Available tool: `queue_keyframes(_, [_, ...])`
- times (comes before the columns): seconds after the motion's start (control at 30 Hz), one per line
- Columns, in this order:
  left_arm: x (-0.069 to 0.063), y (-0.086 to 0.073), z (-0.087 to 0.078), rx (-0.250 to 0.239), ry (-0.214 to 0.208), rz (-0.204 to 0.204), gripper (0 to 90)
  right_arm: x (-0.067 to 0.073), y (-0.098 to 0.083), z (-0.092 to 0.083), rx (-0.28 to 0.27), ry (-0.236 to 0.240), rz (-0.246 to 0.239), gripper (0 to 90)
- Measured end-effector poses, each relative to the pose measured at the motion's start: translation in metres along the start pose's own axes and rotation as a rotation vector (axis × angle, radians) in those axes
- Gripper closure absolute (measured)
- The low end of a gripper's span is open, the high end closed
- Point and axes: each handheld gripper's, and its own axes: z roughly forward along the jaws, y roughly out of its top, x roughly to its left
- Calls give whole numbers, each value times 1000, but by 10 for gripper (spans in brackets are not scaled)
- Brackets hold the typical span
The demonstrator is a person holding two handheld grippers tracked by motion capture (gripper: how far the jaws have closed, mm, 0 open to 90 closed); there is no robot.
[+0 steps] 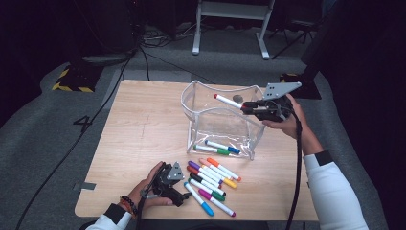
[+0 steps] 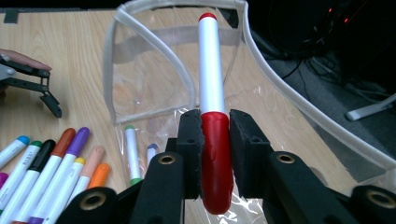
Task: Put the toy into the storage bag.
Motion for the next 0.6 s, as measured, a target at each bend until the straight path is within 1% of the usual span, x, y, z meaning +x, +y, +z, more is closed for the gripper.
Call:
queue_keyframes(0.07, [0,0,0,2,1,0,25,-7,0,9,30,-4,20,752])
queue_keyframes(0.13, [0,0,0,0,0,0,25,-12,1,18,57,6,37,753])
queue_keyframes(0.2, [0,0,0,2,1,-1,25,-16,1,28,107,2,42,752])
queue_keyframes(0.3, [0,0,0,3,1,0,25,-17,0,41,193,31,24,752])
queue_keyframes(0.33, [0,0,0,2,0,0,25,-17,-1,46,224,48,20,752])
queue_keyframes(0.37, [0,0,0,3,1,0,26,-17,-1,49,244,52,20,752])
queue_keyframes(0.4, [0,0,0,2,0,0,26,-17,-2,52,276,61,26,752])
queue_keyframes(0.43, [0,0,0,2,0,0,26,-18,-2,54,289,75,30,752])
queue_keyframes(0.47, [0,0,0,0,-2,1,26,-18,-2,55,305,103,30,752])
queue_keyframes(0.5, [0,0,0,0,-2,1,26,-17,-2,56,315,121,31,752])
queue_keyframes(0.53, [0,0,0,0,-2,1,26,-17,-1,57,340,137,29,751])
queue_keyframes(0.57, [0,0,0,0,-2,1,26,-16,-1,59,372,171,32,752])
queue_keyframes(0.6, [0,0,0,0,-2,1,26,-14,-1,60,391,198,24,751])
